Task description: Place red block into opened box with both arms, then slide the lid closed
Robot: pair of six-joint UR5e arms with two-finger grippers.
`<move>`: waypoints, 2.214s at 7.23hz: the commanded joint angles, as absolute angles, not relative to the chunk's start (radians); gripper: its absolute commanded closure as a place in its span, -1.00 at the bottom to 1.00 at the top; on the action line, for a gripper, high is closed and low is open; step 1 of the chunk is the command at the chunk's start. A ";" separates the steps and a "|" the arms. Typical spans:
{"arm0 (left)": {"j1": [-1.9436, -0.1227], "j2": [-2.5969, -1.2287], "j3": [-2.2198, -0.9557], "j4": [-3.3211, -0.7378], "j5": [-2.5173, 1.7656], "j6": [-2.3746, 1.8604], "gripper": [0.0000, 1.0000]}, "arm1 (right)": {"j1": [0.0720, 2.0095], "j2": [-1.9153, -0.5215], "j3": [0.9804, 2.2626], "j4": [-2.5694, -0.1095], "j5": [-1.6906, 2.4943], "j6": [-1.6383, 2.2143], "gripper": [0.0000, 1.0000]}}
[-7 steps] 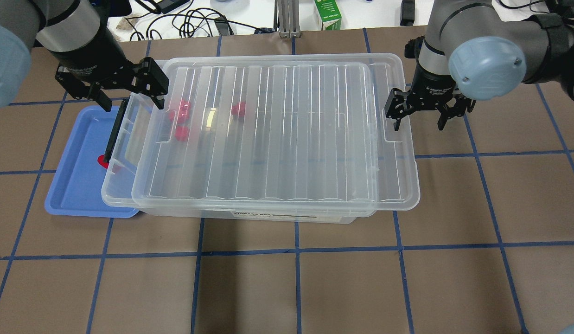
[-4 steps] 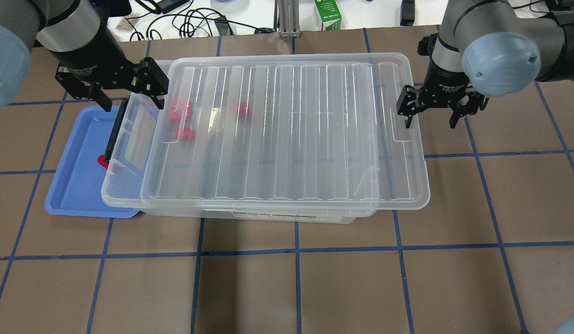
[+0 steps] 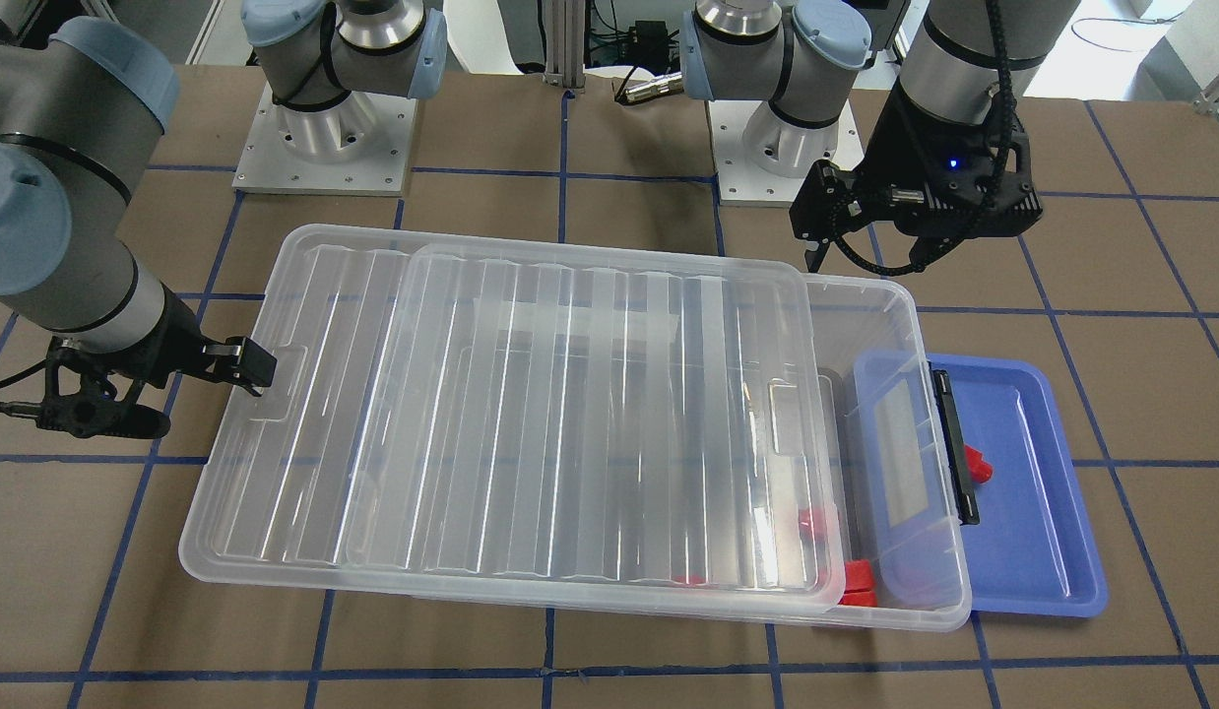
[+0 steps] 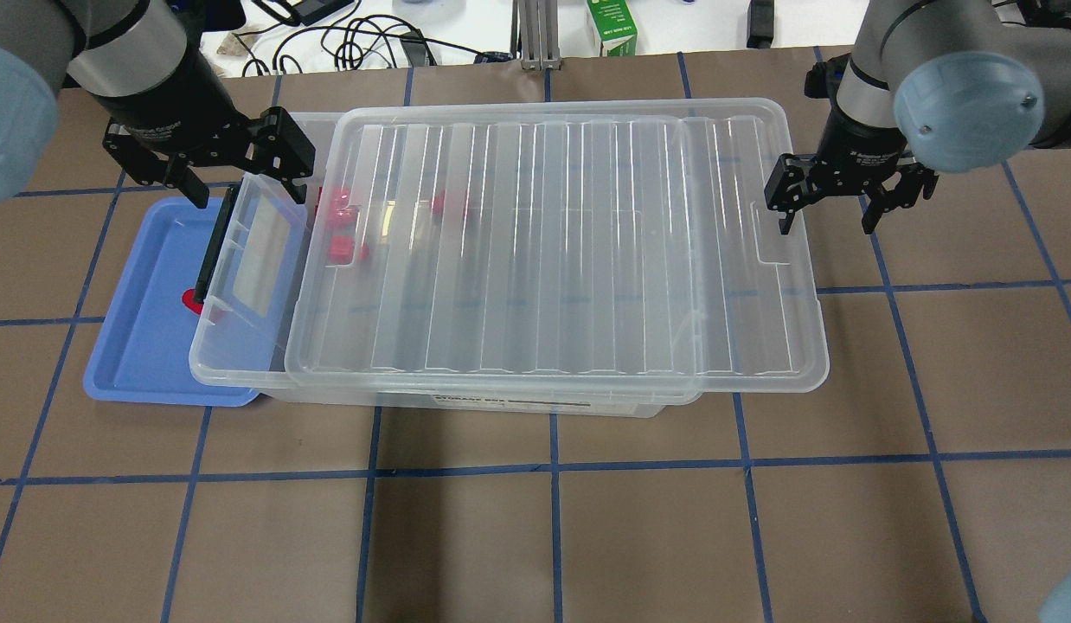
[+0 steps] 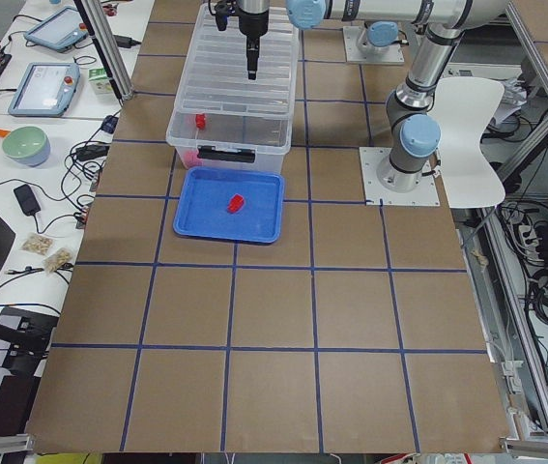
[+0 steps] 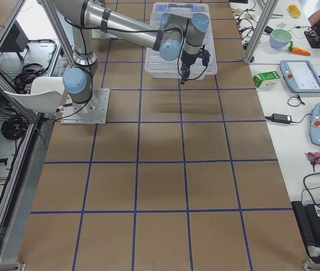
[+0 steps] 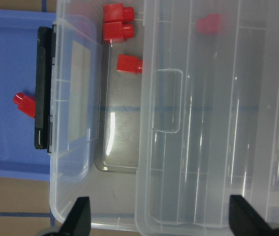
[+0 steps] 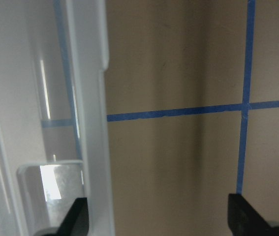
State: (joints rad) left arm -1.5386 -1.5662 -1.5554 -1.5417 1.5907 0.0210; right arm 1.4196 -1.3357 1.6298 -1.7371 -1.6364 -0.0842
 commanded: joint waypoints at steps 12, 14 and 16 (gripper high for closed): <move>-1.539 -1.566 -1.555 -1.542 1.591 0.020 -1.00 | 1.315 -1.325 1.588 -1.741 -1.703 -0.307 -1.00; -1.539 -1.566 -1.555 -1.542 1.591 0.020 -1.00 | 1.315 -1.325 1.591 -1.741 -1.716 -0.336 -1.00; -1.522 -1.559 -1.555 -1.560 1.598 0.020 -1.00 | 1.301 -1.318 1.586 -1.740 -1.717 -0.347 -1.00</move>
